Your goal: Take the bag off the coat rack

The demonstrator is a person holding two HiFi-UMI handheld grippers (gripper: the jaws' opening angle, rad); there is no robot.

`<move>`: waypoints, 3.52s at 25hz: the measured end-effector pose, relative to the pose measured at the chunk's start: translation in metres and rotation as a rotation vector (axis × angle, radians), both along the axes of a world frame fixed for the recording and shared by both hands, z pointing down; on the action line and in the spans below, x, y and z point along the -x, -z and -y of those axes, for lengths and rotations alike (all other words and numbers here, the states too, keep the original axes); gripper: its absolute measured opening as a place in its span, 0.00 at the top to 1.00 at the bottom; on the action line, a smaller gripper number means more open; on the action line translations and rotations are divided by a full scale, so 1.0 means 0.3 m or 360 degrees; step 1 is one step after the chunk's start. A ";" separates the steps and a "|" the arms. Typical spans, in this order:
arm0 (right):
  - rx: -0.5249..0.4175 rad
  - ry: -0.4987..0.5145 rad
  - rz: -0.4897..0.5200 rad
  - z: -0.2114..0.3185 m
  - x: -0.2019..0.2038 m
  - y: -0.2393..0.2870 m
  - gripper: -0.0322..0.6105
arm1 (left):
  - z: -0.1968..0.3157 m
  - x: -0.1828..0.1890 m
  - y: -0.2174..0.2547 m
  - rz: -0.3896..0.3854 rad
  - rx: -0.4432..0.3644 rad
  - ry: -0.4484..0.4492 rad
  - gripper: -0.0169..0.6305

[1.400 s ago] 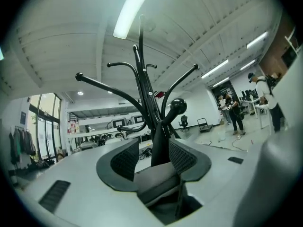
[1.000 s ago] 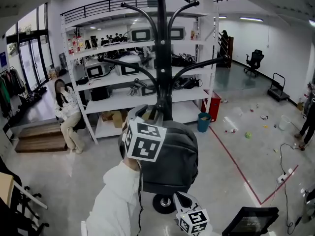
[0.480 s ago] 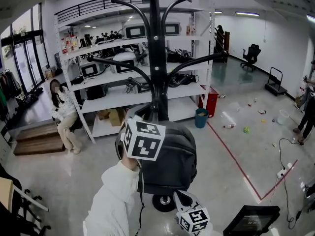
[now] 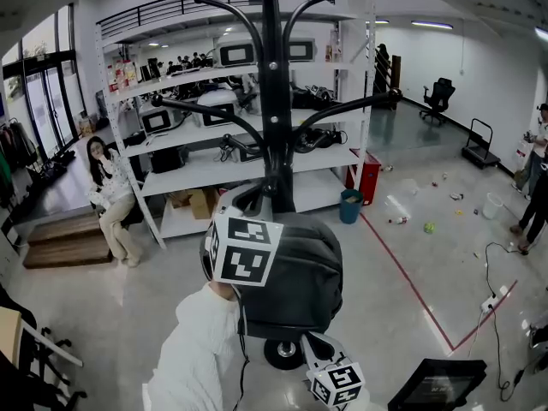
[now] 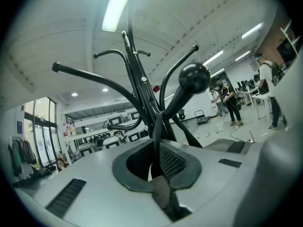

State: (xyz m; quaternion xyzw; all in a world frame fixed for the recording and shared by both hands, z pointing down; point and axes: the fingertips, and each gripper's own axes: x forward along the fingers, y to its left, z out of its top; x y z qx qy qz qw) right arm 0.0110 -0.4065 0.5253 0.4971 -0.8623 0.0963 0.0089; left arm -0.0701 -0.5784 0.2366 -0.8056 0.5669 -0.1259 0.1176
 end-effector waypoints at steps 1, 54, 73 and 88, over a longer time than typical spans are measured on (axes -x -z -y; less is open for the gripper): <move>0.0000 -0.0001 -0.0001 0.000 -0.001 0.001 0.93 | -0.001 0.004 0.004 -0.0026 -0.0008 0.0002 0.94; -0.0090 0.0147 -0.0010 -0.256 -0.013 0.053 0.93 | -0.363 -0.017 -0.191 -0.0168 0.0031 0.0070 0.95; -0.0063 0.0122 -0.0012 -0.248 -0.048 0.016 0.93 | -0.461 -0.020 -0.685 -0.0451 0.0284 0.0200 0.95; -0.0059 0.0146 -0.0004 -0.185 -0.076 0.017 0.93 | -0.625 -0.064 -0.900 -0.0538 0.0386 0.0312 0.95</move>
